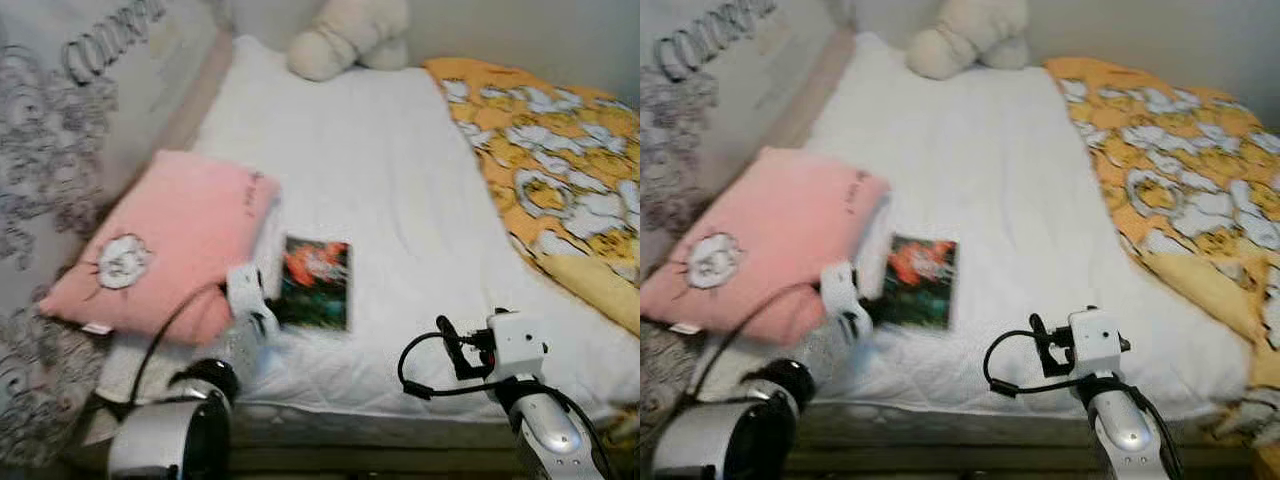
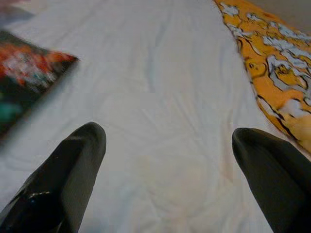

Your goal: Clean up the room

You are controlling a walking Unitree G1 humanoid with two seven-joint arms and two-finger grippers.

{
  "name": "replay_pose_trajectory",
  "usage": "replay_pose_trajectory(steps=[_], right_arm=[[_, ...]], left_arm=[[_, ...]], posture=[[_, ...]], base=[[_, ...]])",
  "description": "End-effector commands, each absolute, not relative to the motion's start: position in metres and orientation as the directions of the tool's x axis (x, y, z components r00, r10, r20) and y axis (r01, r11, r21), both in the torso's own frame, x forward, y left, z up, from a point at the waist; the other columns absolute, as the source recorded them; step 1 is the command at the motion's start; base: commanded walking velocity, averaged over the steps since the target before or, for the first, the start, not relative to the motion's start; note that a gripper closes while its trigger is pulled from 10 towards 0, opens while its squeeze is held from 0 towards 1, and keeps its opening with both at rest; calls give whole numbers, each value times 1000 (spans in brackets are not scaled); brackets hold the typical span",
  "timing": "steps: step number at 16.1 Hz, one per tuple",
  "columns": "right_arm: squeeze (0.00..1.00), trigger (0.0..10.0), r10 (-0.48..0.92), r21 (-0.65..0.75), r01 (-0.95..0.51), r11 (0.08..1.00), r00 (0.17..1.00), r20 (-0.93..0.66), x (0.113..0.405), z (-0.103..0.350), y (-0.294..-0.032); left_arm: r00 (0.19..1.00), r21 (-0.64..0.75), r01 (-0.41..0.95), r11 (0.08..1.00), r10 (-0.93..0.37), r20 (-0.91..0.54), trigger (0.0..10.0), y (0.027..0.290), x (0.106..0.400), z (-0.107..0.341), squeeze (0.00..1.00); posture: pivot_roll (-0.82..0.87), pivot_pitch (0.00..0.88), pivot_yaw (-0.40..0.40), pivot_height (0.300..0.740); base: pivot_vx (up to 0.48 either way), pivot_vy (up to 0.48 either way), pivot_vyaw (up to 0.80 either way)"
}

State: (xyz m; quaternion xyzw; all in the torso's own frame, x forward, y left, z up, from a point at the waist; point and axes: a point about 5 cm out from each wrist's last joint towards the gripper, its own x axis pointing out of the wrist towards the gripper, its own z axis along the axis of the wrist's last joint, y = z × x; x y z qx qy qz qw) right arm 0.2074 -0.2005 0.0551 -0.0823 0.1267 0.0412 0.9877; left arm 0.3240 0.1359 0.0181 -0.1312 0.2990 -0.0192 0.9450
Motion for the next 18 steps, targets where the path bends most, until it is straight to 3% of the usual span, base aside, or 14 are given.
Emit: replay_pose_trajectory(steps=[1,5,7,8,9,11,14,15,18], right_arm=[[8,10000,48,-177,-96,980,965,-259,206,55,-206],[8,10000,57,-173,-106,979,962,-268,207,52,-204],[12,10000,55,-173,-106,979,959,-277,208,50,-205],[12,10000,58,-173,-111,979,957,-284,208,49,-204],[8,10000,60,-173,-113,978,956,-286,208,48,-204],[8,10000,64,-176,-119,977,955,-291,208,48,-204],[8,10000,57,-177,-112,978,955,-291,208,47,-205],[8,10000,54,-170,-108,980,953,-297,205,44,-204],[8,10000,65,-152,-117,981,948,-313,202,39,-198]], left_arm=[[877,-194,-14,981,-82,-474,10000,138,341,40,0],[902,-40,-24,999,5,-431,10000,142,347,49,0],[869,43,40,998,-14,-495,10000,139,338,35,0],[843,68,56,996,-11,-538,10000,140,332,28,827],[834,87,60,994,-2,-551,10000,142,330,25,1000],[850,158,92,983,5,-528,10000,146,337,34,1000],[901,274,222,936,-90,-424,10000,128,349,52,1000],[908,320,356,878,-244,-339,10000,102,351,65,1000],[841,345,540,768,-470,-270,10000,67,341,73,1000]], posture=[[-140,0,-98,740],[-126,0,-97,740],[-120,0,-101,740],[-118,0,-104,740],[-118,0,-104,740],[-119,0,-105,740],[-113,0,-102,740],[-105,0,-100,740],[-90,0,-94,740]], base=[[0,0,0],[0,0,0],[0,0,0],[0,0,0],[0,0,0],[0,0,0],[0,0,0],[0,0,0],[0,0,0]])
